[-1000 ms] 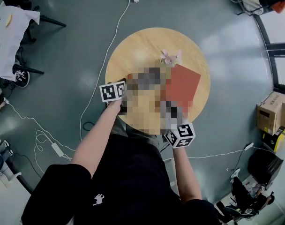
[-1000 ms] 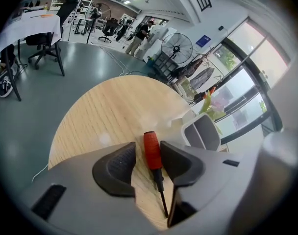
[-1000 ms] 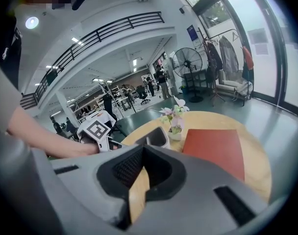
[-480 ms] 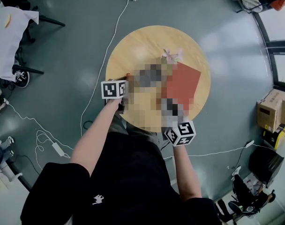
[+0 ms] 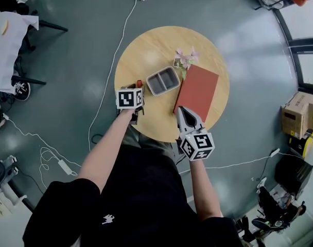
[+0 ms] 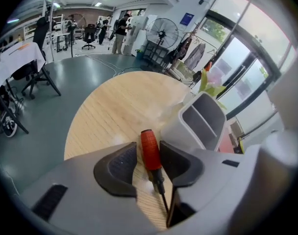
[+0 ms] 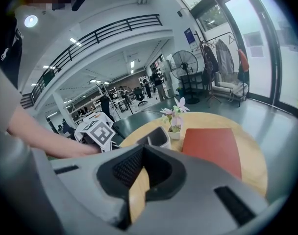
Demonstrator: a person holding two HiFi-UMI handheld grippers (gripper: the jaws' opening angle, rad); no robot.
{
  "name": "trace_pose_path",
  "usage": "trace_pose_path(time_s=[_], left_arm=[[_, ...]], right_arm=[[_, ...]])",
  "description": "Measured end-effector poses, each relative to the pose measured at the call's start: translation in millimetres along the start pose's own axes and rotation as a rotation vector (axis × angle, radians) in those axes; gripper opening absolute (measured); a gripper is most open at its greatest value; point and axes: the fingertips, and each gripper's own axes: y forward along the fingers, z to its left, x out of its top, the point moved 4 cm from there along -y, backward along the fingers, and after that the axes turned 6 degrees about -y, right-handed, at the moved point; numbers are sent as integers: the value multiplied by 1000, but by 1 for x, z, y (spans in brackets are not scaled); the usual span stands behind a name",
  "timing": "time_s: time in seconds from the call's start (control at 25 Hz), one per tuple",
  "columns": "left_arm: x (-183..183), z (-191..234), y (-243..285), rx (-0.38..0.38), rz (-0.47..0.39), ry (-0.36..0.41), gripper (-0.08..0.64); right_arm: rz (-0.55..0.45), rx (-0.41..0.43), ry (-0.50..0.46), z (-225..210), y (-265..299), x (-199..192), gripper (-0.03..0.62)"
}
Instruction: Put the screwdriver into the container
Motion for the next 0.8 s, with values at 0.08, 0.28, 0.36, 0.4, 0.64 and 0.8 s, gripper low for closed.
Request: trace_pose_path(time_s=[0.08, 0.28, 0.36, 0.4, 0.64, 0.8], left_arm=[[-1, -6, 3, 2, 7, 24, 109], [-5, -10, 8, -8, 22, 90, 98], [-3, -9, 4, -42, 9, 89, 97], [-1, -9, 0, -61, -3, 96, 97], [23, -24, -45, -178, -116, 222, 97], [42, -40, -86, -249, -208, 334, 97]], right_arm=[[-4, -6, 0, 3, -3, 0, 0], [-19, -30, 1, 10, -10, 0, 0], [-32, -42, 3, 12, -14, 2, 0], [-40, -49, 5, 12, -15, 3, 0], [-114, -112, 23, 15, -21, 24, 0], [-170, -139, 14, 29, -24, 41, 0]])
